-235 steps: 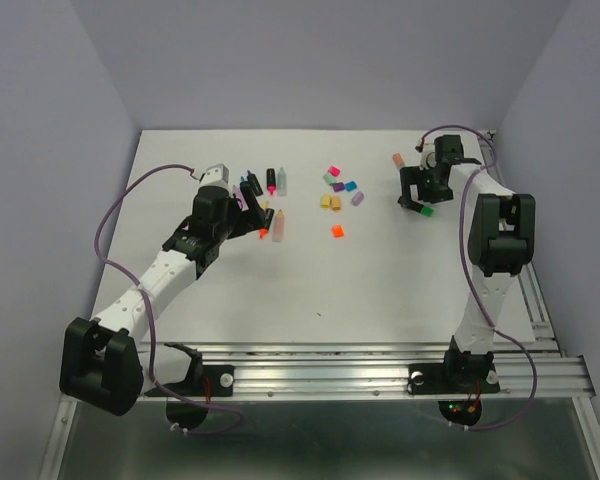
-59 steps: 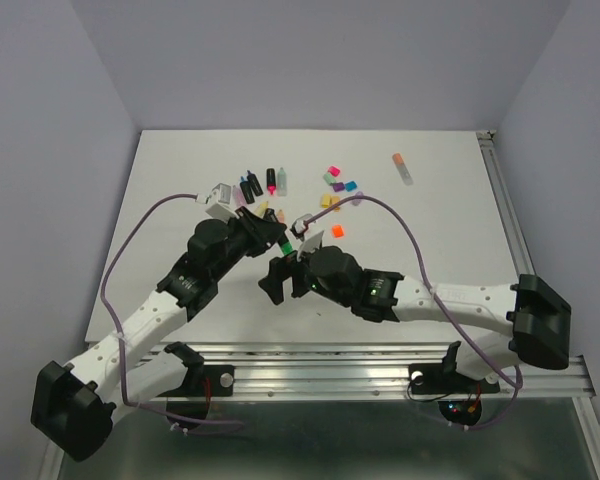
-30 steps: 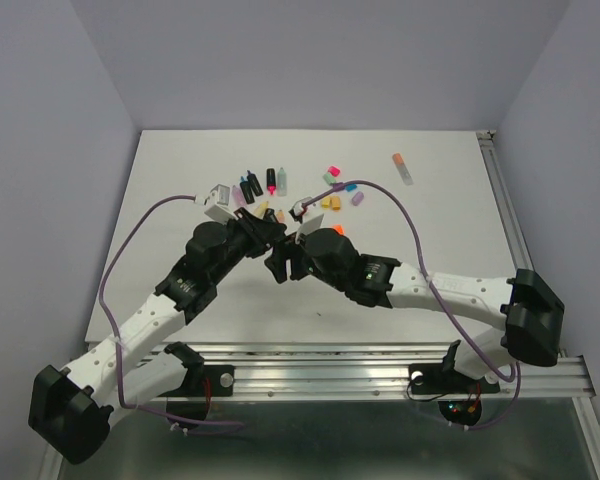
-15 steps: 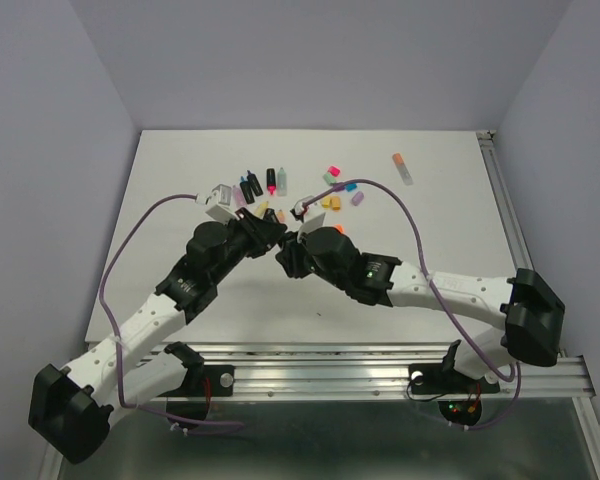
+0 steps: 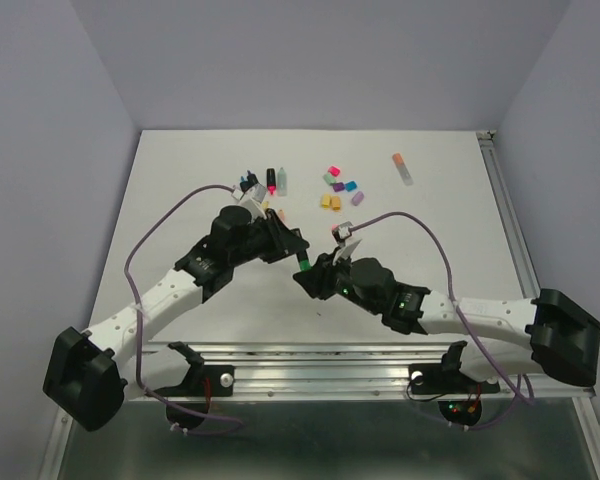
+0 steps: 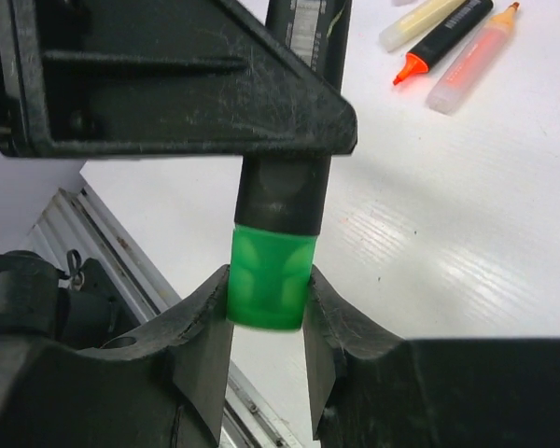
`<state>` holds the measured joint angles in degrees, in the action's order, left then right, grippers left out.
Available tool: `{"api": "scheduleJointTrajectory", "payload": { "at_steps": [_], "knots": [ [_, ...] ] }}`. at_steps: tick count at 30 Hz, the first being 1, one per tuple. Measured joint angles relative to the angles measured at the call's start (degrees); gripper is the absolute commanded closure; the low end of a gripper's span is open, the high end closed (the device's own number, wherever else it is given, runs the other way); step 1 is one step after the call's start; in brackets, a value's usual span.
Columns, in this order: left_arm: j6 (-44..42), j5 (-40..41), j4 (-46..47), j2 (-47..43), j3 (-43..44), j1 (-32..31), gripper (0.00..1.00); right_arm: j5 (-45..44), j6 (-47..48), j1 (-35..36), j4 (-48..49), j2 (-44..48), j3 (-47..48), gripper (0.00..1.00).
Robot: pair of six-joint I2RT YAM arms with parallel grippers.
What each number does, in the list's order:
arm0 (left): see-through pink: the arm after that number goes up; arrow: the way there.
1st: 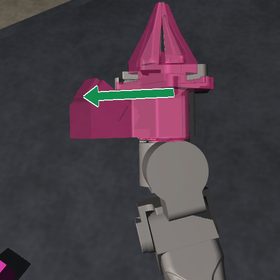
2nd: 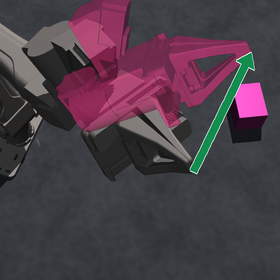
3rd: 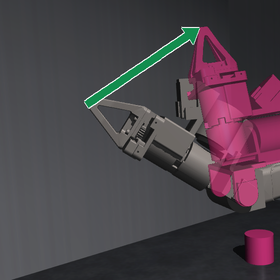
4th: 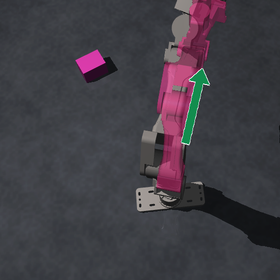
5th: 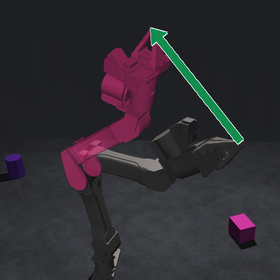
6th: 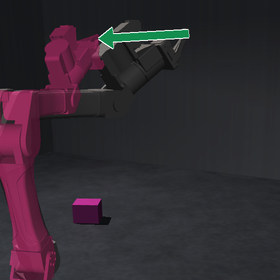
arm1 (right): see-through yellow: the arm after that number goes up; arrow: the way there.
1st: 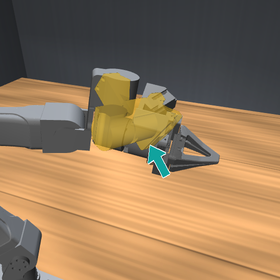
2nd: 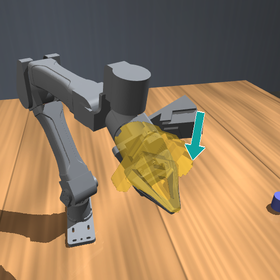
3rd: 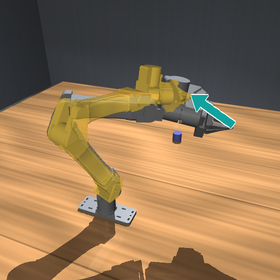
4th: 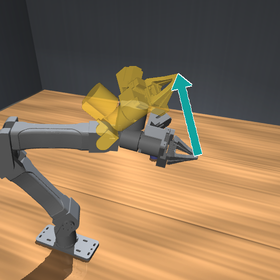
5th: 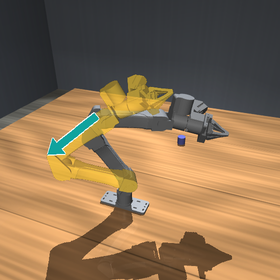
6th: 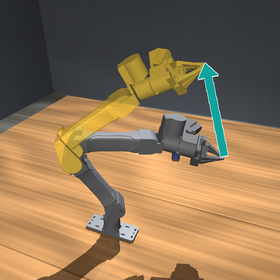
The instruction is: Open the pen caps
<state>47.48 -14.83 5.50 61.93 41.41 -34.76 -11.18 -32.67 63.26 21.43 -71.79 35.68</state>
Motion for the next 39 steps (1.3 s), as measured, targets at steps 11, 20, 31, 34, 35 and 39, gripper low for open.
{"api": "scheduleJointTrajectory", "payload": {
  "at_steps": [11, 20, 31, 34, 35, 39],
  "knots": [
    [-4.68, 14.36, 4.96, 6.80, 4.20, 13.97, 1.00, 8.50, -4.52, 7.28, -7.19, 10.36, -9.29, 0.99],
    [-5.03, 10.01, 7.63, 6.58, 3.28, 13.99, 1.00, 1.79, -6.01, 7.21, -11.47, 10.47, -8.59, 0.79],
    [-2.43, 2.78, 10.16, -0.28, -7.34, 7.58, 1.00, -9.40, -3.13, 7.15, -16.33, 3.13, 3.48, 0.00],
    [-1.55, 2.89, 10.21, -1.81, -7.96, 4.04, 1.00, -10.78, -1.86, 7.15, -16.46, 0.09, 6.78, 0.00],
    [-1.31, 2.91, 10.23, -2.36, -7.96, 3.19, 1.00, -11.13, -1.62, 7.15, -16.55, -0.68, 7.54, 0.00],
    [-0.90, 3.21, 10.99, -3.85, -7.96, 1.01, 1.00, -13.27, -1.36, 7.15, -17.11, -4.11, 11.13, 0.00]
  ]
}}
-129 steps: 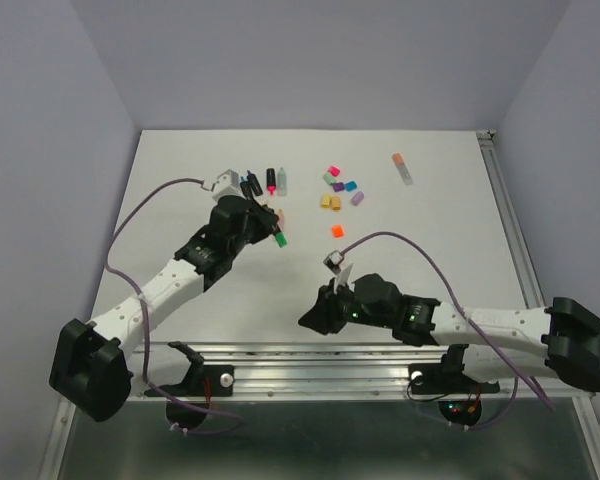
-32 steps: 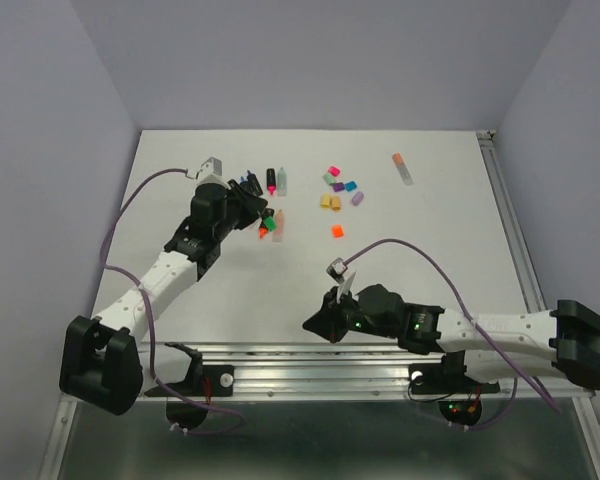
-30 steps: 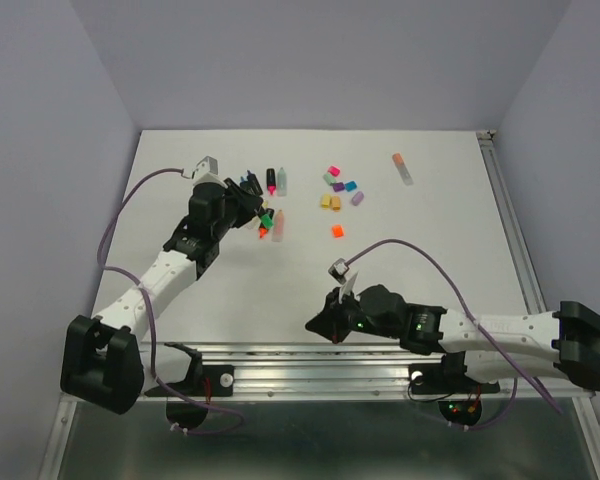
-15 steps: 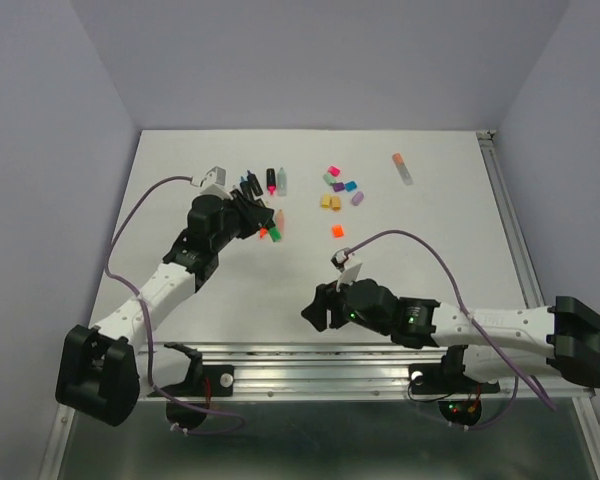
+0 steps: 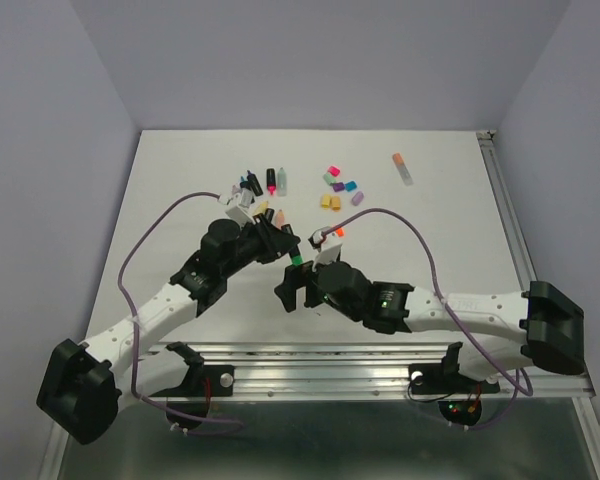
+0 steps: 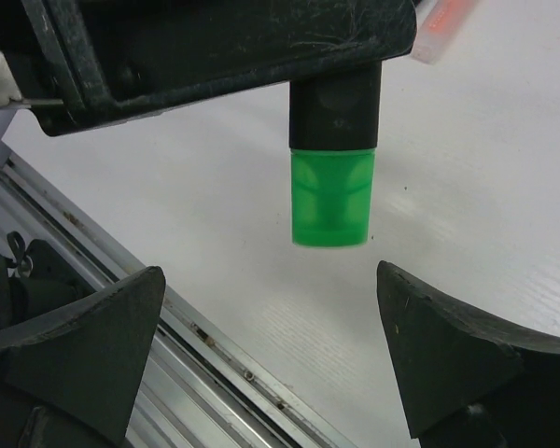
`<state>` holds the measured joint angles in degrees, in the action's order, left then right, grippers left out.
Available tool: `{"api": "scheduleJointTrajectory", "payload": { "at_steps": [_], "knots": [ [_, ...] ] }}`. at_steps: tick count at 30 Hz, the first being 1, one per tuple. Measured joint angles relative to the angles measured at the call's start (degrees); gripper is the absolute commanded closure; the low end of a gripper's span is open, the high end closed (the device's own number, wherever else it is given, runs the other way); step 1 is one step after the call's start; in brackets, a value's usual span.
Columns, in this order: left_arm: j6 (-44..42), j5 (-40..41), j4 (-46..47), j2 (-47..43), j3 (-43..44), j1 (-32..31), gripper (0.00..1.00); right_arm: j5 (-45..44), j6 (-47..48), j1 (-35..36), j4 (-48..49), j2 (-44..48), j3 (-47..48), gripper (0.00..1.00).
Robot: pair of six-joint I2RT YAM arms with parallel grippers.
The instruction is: Open the pen caps
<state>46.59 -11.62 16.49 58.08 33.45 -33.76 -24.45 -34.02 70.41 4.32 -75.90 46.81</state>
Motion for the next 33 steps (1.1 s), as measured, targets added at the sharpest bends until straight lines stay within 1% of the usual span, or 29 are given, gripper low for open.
{"api": "scheduleJointTrajectory", "payload": {
  "at_steps": [13, 16, 17, 18, 19, 25, 27, 28, 30, 33],
  "knots": [
    [0.00, 1.11, -0.04, -2.05, -1.20, -0.68, 1.00, -5.09, 0.85, -0.33, -0.11, -4.00, 3.80, 0.00],
    [0.00, 1.14, -0.04, -2.36, -1.20, -0.72, 1.00, -5.35, 1.62, -0.83, 0.02, -4.46, 4.59, 0.05],
    [0.00, 1.14, 0.02, -2.38, -1.20, -0.76, 1.00, -5.35, 1.86, -1.11, 0.02, -4.50, 4.83, 0.08],
    [0.00, 1.11, -0.02, -2.38, -1.20, -0.81, 1.00, -5.29, 2.16, -1.38, 0.04, -4.61, 5.18, 0.16],
    [0.00, 1.14, -0.02, -2.38, -1.22, -0.81, 1.00, -5.31, 2.29, -1.62, 0.04, -4.79, 5.53, 0.18],
    [0.00, 1.16, -0.02, -2.45, -1.22, -0.85, 1.00, -3.52, 2.73, -3.54, 0.15, -6.49, 7.56, 0.26],
    [0.00, 1.25, 0.00, -2.49, -1.22, -0.92, 1.00, -2.43, 2.67, -4.15, 0.04, -7.15, 7.87, 0.30],
    [0.02, 1.27, 0.00, -2.51, -1.22, -0.92, 1.00, -1.97, 2.62, -4.42, 0.04, -7.43, 7.91, 0.34],
    [0.02, 1.27, 0.00, -2.58, -1.22, -0.94, 1.00, -0.94, 2.47, -4.83, -0.04, -8.09, 7.91, 0.38],
    [0.02, 1.27, 0.00, -2.73, -1.22, -1.05, 1.00, 0.28, 2.38, -5.11, -0.07, -8.57, 7.91, 0.51]
  ]
}}
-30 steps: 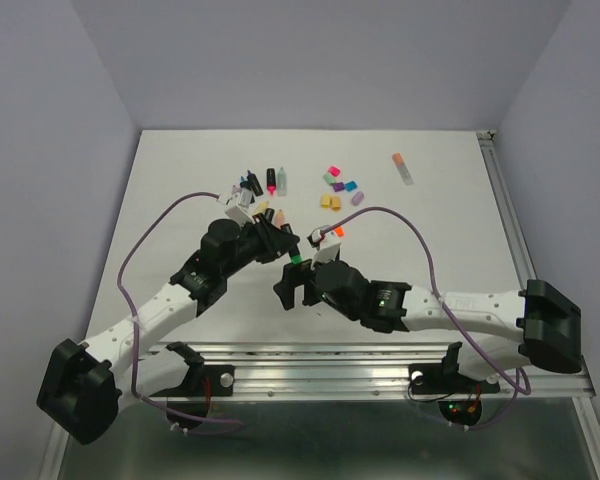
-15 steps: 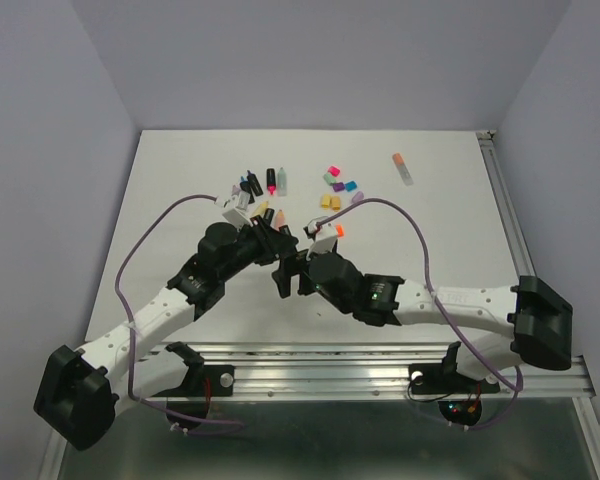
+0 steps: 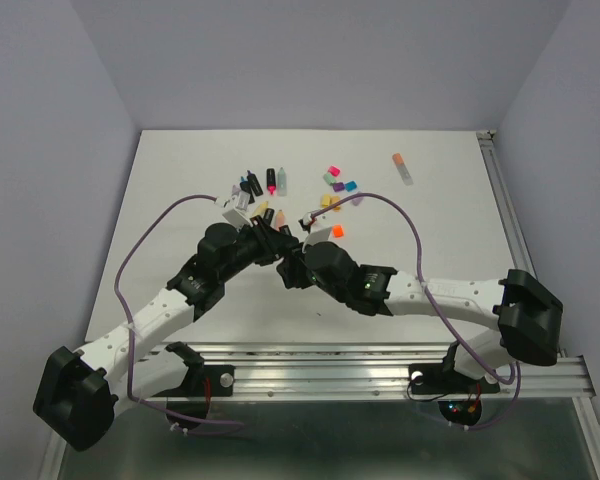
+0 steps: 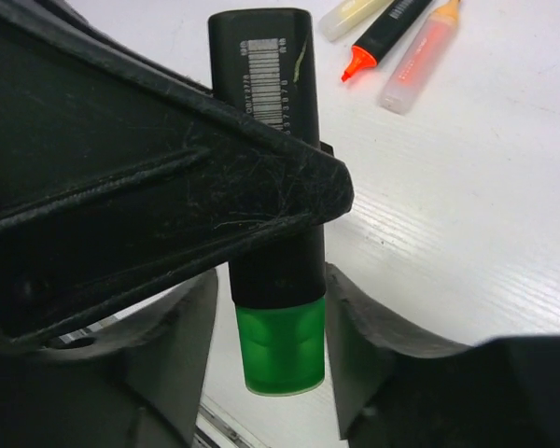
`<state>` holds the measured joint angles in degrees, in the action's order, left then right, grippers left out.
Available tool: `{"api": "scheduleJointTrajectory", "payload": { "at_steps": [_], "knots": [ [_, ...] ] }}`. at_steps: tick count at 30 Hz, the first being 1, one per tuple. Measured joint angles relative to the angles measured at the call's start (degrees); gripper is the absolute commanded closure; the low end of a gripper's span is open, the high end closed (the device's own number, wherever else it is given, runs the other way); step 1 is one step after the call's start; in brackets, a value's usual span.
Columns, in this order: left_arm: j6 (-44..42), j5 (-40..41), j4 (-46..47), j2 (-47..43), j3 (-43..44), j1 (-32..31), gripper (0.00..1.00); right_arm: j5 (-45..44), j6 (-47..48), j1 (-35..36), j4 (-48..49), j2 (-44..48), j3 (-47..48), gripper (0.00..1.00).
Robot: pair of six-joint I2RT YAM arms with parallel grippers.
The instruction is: Open the pen caps
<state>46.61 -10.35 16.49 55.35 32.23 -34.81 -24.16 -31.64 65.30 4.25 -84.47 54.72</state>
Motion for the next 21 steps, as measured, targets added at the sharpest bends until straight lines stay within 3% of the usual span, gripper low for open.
{"api": "scheduleJointTrajectory", "payload": {
  "at_steps": [5, 7, 17, 21],
  "knots": [
    [-0.02, 0.13, 0.00, -0.07, -0.02, 0.02, 1.00, 1.31, 0.61, -0.37, -0.17, 0.00, 0.00, 0.81],
    [-0.04, 0.20, -0.04, -0.07, -0.02, 0.02, 1.00, 1.84, 1.11, -0.46, -0.13, 0.00, 0.00, 0.99],
    [-1.97, 1.49, -1.20, 0.96, 1.09, -0.37, 1.00, 7.98, 2.89, -1.46, 2.25, 1.84, -3.30, 0.99],
    [-2.47, -5.57, -5.64, 7.21, 6.86, 2.01, 1.00, 11.10, -1.22, -2.89, 8.76, 4.61, -9.44, 0.99]
  ]
}}
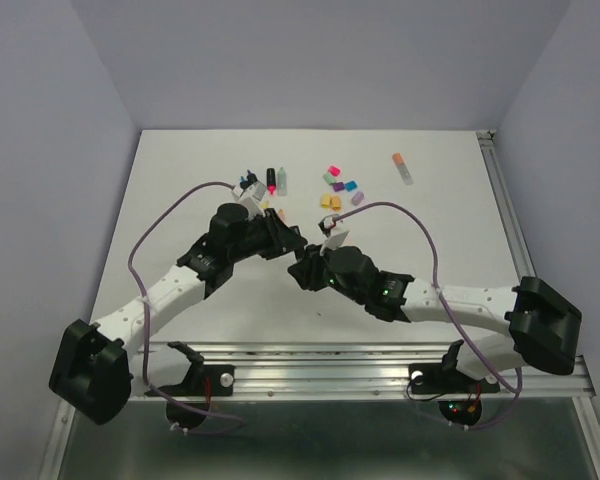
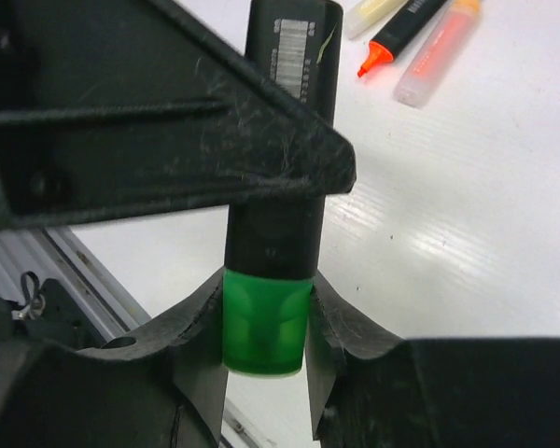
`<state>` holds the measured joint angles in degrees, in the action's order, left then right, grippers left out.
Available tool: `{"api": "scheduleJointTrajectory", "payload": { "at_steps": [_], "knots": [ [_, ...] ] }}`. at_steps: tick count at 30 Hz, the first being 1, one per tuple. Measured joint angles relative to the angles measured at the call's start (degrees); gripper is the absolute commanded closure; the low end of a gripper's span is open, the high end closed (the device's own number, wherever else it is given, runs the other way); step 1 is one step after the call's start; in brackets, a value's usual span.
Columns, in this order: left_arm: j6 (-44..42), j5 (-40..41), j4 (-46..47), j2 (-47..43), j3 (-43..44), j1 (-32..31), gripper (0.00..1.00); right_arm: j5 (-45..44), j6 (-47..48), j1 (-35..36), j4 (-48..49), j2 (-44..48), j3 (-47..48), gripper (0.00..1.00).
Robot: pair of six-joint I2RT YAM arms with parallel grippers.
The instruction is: Open the pen caps
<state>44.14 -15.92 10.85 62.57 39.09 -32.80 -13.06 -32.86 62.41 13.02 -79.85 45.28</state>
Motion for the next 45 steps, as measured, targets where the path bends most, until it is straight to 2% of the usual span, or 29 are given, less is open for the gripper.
{"api": "scheduleJointTrajectory", "payload": {
  "at_steps": [3, 5, 7, 9, 12, 18, 19, 20, 21, 22, 23, 25, 27, 30, 33, 39, 45],
  "knots": [
    [0.48, -9.99, -3.19, 6.88, 4.33, 4.11, 1.00, -0.90, -3.61, 1.22, 3.28, 2.89, -4.92, 0.99],
    [-1.86, -7.23, -2.36, 11.13, 7.69, 7.93, 1.00, 2.86, -5.68, 4.79, 2.38, 5.55, -8.39, 0.99],
    [-3.87, -1.42, 0.74, 16.33, 12.81, 15.21, 1.00, 7.10, -6.99, 10.84, 0.68, 8.50, -11.47, 0.99],
    [-4.92, 2.19, 2.29, 17.70, 14.75, 19.04, 1.00, 10.51, -7.61, 15.17, -1.77, 10.56, -12.55, 0.99],
    [-6.34, 4.90, 3.96, 17.46, 15.82, 20.55, 1.00, 9.97, -8.02, 14.82, -2.99, 12.63, -12.55, 0.99],
    [-8.28, 2.19, 6.67, 16.13, 13.46, 19.87, 1.00, 3.82, -8.37, 14.08, -6.80, 13.64, -12.46, 0.98],
    [-8.87, 0.02, 8.00, 15.04, 11.37, 19.89, 1.00, 2.54, -8.39, 13.97, -7.69, 13.77, -12.44, 0.93],
    [-9.51, -2.23, 9.11, 14.29, 9.79, 19.89, 1.00, 1.55, -8.33, 13.79, -8.35, 13.90, -12.44, 0.74],
    [-10.21, -5.73, 12.07, 12.83, 6.56, 20.00, 1.00, -0.04, -8.02, 13.55, -9.09, 14.34, -12.44, 0.50],
    [-10.73, -8.31, 13.90, 12.11, 4.68, 20.06, 1.00, -0.28, -8.15, 13.25, -9.18, 14.62, -12.44, 0.50],
    [-10.86, -13.07, 17.44, 11.34, 1.84, 20.02, 1.00, -0.46, -7.65, 12.57, -9.20, 15.19, -12.44, 0.31],
    [-10.47, -19.76, 22.69, 11.13, -1.49, 19.85, 1.00, 0.46, -6.43, 10.67, -8.72, 16.24, -12.44, 0.09],
    [-8.55, -26.99, 29.57, 11.15, -5.27, 19.19, 1.00, 3.45, -5.29, 6.75, -7.61, 17.16, -12.33, 0.00],
    [-5.86, -32.70, 36.74, 11.06, -8.35, 17.79, 1.00, 6.93, -3.48, 2.71, -5.62, 17.35, -12.33, 0.00],
    [-2.95, -34.91, 42.12, 9.81, -10.16, 16.09, 1.00, 10.91, -1.22, 0.72, -2.27, 17.35, -12.33, 0.00],
    [2.21, -33.59, 50.66, 2.71, -13.35, 9.70, 1.00, 19.10, 0.31, -2.49, 8.37, 14.53, -11.43, 0.00],
    [4.70, -30.62, 53.18, -2.14, -14.45, 7.72, 1.00, 21.73, 0.46, -3.13, 14.21, 12.11, -10.23, 0.00]
  ]
}}
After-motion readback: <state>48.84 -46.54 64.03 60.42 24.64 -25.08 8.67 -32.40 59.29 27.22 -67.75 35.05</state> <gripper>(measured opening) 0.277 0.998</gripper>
